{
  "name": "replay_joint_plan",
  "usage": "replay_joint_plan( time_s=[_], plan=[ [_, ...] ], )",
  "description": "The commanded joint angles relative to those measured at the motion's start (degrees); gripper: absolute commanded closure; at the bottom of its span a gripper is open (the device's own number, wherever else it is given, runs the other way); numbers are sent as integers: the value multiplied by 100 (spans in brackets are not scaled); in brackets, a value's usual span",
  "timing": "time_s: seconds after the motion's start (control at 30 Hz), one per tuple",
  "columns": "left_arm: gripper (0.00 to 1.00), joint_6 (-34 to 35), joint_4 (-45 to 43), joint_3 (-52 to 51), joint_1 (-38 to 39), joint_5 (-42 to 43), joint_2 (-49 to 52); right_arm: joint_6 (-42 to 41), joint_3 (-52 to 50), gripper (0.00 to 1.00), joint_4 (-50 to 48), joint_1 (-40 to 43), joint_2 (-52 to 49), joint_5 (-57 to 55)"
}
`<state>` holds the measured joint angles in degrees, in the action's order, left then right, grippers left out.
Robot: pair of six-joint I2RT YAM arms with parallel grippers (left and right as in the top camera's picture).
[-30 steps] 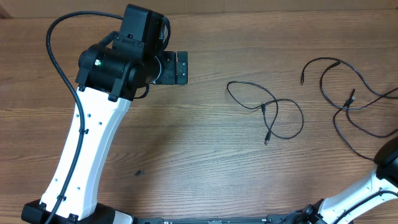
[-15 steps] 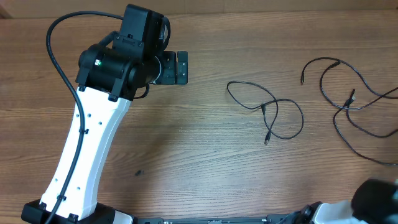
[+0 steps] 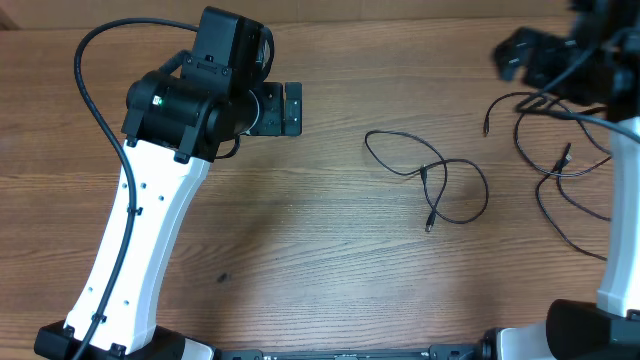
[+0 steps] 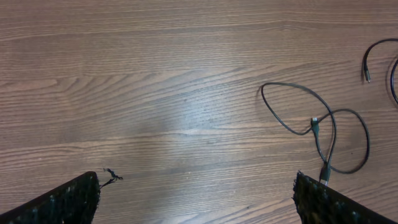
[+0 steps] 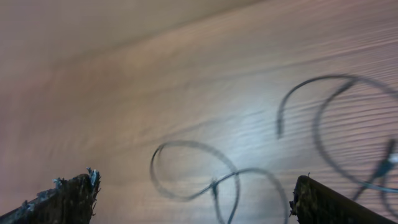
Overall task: Untangle cables
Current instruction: 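Reach the right gripper left to the remaining cable and grasp it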
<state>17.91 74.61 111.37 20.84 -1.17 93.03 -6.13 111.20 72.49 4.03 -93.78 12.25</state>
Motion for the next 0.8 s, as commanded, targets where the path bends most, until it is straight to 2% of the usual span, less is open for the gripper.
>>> replay_joint_plan(
  time_s=[0.0,0.3,0.77],
  plan=[
    [0,52,-2,76,-20,-74,44,195,13,0,138,-407,-170,28],
    [0,52,-2,76,-20,-76,44,168,13,0,391,-1355,-1108,35],
    [1,52,-2,76,-20,-74,44,149,13,0,278,-2280,-2531,72]
  ],
)
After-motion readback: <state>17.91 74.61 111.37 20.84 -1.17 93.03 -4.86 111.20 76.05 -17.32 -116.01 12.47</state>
